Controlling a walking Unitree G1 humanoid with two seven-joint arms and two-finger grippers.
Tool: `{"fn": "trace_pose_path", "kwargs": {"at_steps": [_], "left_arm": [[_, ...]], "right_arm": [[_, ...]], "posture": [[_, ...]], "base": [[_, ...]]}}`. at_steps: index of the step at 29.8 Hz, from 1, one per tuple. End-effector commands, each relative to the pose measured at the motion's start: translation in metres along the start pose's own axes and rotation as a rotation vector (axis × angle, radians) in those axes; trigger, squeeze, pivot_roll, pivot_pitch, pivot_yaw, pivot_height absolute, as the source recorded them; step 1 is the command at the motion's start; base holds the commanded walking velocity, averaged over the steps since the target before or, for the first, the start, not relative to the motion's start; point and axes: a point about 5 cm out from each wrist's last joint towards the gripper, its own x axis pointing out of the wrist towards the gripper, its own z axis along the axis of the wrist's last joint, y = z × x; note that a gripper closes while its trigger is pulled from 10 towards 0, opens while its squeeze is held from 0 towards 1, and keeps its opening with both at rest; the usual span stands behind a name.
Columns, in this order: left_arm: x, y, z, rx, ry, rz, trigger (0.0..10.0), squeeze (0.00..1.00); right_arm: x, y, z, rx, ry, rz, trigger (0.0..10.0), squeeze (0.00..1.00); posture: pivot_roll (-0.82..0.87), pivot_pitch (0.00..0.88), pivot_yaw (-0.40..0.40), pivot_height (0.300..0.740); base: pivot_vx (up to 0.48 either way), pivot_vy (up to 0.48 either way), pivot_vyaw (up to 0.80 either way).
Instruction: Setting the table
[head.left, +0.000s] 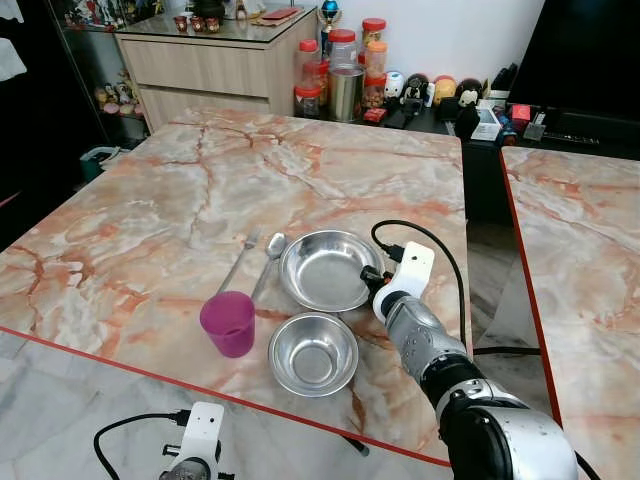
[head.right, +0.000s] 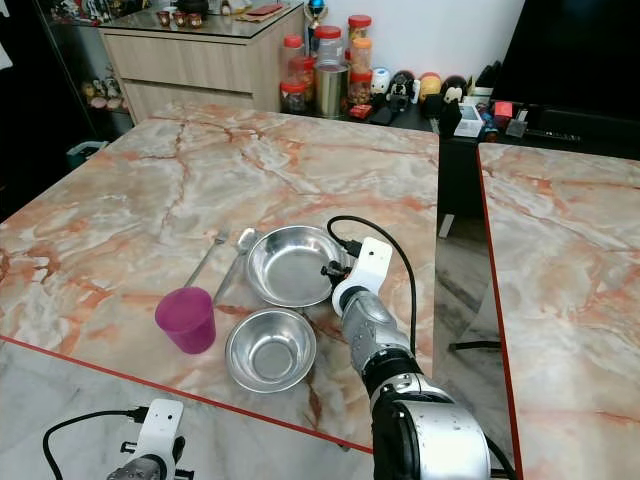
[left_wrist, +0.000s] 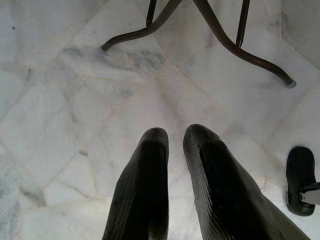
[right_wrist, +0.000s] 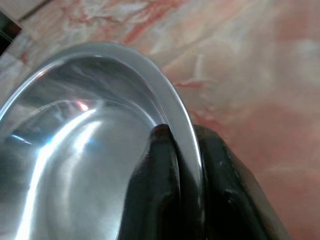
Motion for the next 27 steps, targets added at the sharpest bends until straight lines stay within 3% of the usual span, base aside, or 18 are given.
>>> {"fn": "trace_pose_path", "kwargs": {"at_steps": [1,11,15,16,21,27], "left_arm": [[0.0,0.001,-0.003,-0.009,0.019,0.009,10.0,0.0],[-0.001,0.002,-0.005,-0.006,0.02,0.008,10.0,0.0],[-0.001,0.002,-0.005,0.0,0.018,0.009,10.0,0.0],[-0.001,0.002,-0.005,0.002,0.015,0.011,10.0,0.0],[-0.001,0.001,-0.005,-0.012,0.006,0.012,10.0,0.0],[-0.002,0.0,-0.007,-0.014,0.012,0.013,10.0,0.0]], "right_arm": [[0.001,-0.001,0.007,0.025,-0.035,-0.018,0.0,0.0],[-0.002,-0.013,0.024,0.085,-0.168,-0.096,0.0,0.0],[-0.003,-0.011,0.034,0.115,-0.243,-0.061,0.0,0.0],[-0.004,-0.006,0.04,0.108,-0.282,-0.019,9.8,0.0],[-0.007,0.009,0.053,0.058,-0.399,0.088,10.0,0.0],[-0.012,0.016,0.06,0.011,-0.477,0.137,10.0,0.0]], "posture": [[0.1,0.0,-0.022,0.74],[0.1,0.0,-0.011,0.74],[0.1,0.0,-0.009,0.74],[0.1,0.0,-0.006,0.74],[0.09,0.0,-0.005,0.74],[0.08,0.0,-0.006,0.74]], "base": [[0.0,0.0,0.0],[0.0,0.0,0.0],[0.0,0.0,0.0],[0.0,0.0,0.0],[0.0,0.0,0.0],[0.0,0.0,0.0]]}}
